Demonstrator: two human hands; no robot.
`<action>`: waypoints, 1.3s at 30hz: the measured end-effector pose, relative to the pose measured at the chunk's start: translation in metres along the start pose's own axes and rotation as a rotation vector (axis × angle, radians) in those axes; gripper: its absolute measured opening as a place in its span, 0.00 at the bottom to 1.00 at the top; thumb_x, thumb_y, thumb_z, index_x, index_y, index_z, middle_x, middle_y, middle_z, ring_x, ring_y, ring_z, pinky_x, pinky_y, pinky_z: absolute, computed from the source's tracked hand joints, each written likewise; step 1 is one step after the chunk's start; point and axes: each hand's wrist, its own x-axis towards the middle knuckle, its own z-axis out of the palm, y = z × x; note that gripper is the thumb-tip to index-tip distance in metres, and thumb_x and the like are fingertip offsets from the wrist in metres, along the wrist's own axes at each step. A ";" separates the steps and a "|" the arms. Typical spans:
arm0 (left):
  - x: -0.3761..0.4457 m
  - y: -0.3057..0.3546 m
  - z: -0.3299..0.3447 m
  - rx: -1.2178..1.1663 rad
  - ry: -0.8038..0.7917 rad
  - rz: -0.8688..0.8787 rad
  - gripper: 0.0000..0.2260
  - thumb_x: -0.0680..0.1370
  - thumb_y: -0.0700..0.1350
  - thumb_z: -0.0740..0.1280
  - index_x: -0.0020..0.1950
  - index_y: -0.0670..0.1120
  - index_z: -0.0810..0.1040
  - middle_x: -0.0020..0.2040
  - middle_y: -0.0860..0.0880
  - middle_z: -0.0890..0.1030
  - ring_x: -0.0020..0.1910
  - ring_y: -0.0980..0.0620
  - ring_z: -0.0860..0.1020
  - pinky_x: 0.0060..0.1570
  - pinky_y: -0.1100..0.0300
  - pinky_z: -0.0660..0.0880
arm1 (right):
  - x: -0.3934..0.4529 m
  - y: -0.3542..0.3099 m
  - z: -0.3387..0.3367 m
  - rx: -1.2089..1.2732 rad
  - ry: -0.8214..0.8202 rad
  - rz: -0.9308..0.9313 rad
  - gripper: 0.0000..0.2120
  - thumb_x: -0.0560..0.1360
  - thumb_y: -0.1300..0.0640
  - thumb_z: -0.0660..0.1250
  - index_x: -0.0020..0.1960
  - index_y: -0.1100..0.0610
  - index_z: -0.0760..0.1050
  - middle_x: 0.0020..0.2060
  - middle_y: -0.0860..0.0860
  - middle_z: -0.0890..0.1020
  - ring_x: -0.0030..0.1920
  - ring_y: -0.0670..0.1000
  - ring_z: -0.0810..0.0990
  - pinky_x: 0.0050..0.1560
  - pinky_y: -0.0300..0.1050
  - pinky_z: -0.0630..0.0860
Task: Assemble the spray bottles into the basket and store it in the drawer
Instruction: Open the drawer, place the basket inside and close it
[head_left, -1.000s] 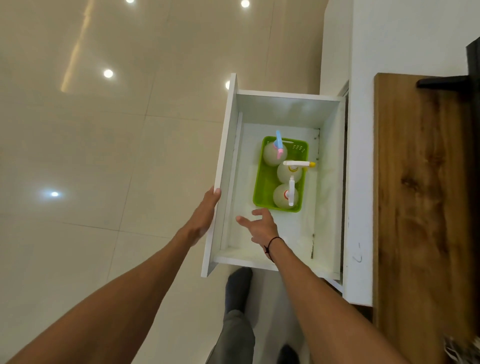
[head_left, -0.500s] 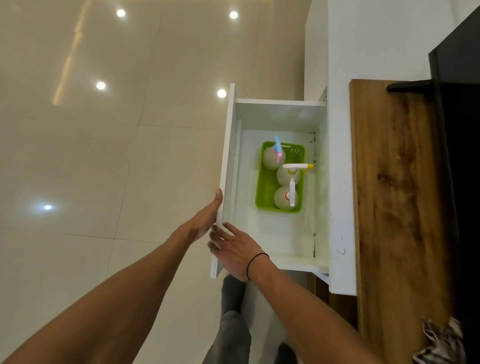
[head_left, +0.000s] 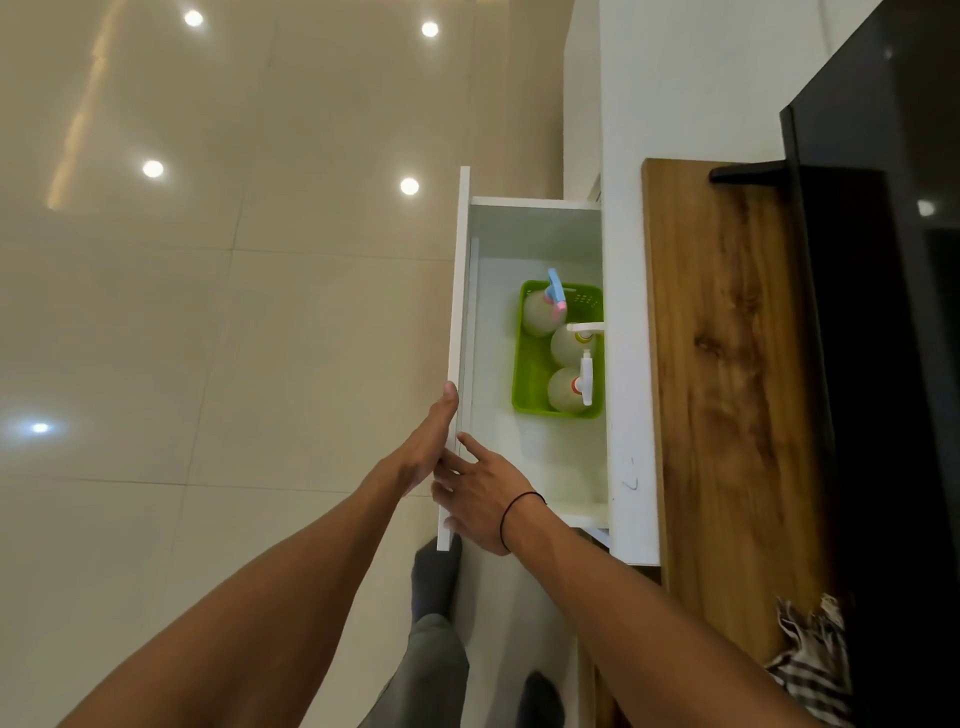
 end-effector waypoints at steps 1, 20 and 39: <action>0.002 -0.001 0.005 0.001 -0.006 0.009 0.41 0.77 0.78 0.42 0.86 0.60 0.45 0.88 0.49 0.50 0.87 0.43 0.50 0.82 0.41 0.48 | -0.004 0.002 0.002 -0.006 -0.004 0.006 0.27 0.87 0.42 0.51 0.81 0.53 0.65 0.82 0.54 0.64 0.86 0.58 0.51 0.84 0.64 0.44; 0.023 0.017 0.082 0.068 -0.145 0.044 0.50 0.70 0.82 0.42 0.87 0.58 0.45 0.88 0.48 0.50 0.87 0.43 0.52 0.84 0.39 0.49 | -0.057 0.031 0.050 0.026 -0.063 0.112 0.23 0.86 0.40 0.56 0.73 0.52 0.75 0.78 0.55 0.72 0.83 0.60 0.59 0.81 0.68 0.47; 0.025 0.025 0.166 0.107 -0.257 0.044 0.39 0.79 0.76 0.38 0.87 0.58 0.43 0.87 0.43 0.53 0.86 0.41 0.53 0.82 0.39 0.49 | -0.116 0.063 0.084 0.022 -0.188 0.228 0.27 0.86 0.38 0.50 0.74 0.51 0.75 0.80 0.53 0.69 0.85 0.58 0.53 0.80 0.67 0.38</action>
